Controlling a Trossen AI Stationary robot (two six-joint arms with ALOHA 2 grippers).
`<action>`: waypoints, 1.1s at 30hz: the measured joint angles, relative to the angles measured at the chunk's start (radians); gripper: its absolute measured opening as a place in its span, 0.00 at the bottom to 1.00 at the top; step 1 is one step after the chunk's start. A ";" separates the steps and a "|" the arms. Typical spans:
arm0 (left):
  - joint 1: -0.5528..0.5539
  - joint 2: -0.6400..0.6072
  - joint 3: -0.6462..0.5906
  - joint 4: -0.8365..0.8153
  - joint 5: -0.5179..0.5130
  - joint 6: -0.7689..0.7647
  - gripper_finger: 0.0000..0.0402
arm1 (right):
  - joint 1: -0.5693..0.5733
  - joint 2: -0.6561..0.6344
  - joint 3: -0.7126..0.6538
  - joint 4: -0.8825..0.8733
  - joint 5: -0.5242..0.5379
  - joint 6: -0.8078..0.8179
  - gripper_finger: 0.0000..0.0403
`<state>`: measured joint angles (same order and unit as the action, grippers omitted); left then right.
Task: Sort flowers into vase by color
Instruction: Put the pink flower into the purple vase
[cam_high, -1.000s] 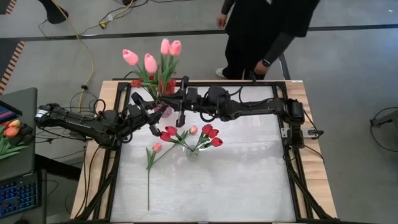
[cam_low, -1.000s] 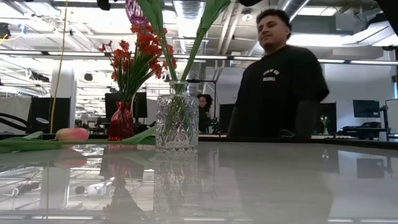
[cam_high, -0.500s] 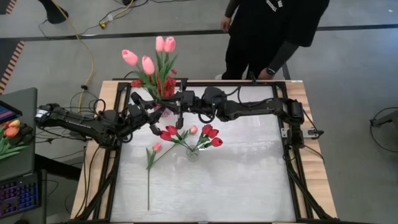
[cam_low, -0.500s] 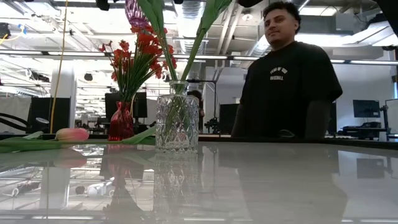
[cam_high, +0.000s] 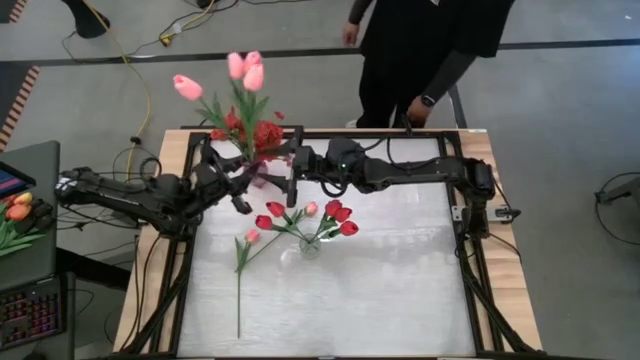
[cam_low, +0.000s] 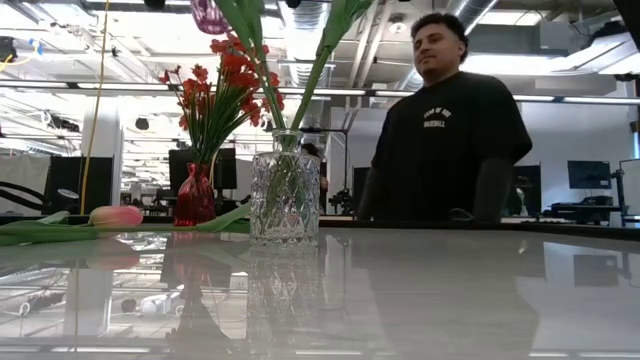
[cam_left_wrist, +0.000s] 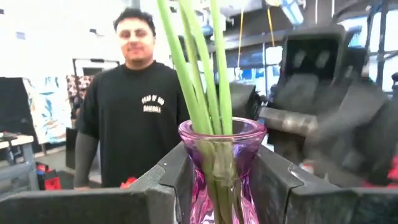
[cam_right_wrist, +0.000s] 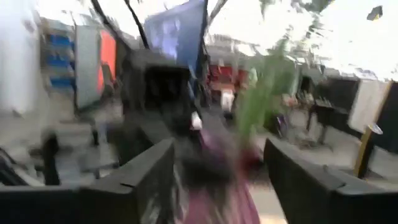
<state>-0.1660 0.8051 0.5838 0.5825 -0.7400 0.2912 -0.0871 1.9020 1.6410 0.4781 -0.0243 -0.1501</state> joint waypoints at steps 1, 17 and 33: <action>-0.001 -0.013 0.001 -0.001 0.000 0.008 0.26 | -0.001 -0.010 -0.002 -0.033 0.004 -0.009 0.71; -0.090 -0.320 0.001 -0.515 0.198 -0.114 0.26 | 0.006 -0.178 0.000 -0.389 0.027 0.004 0.80; -0.293 -0.418 0.001 -0.703 0.602 -0.196 0.26 | 0.068 -0.196 0.000 -0.655 0.105 0.090 0.80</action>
<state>-0.4594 0.3873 0.5846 -0.1210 -0.1375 0.0952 -0.0193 1.7057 1.6409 -0.1764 0.0803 -0.0597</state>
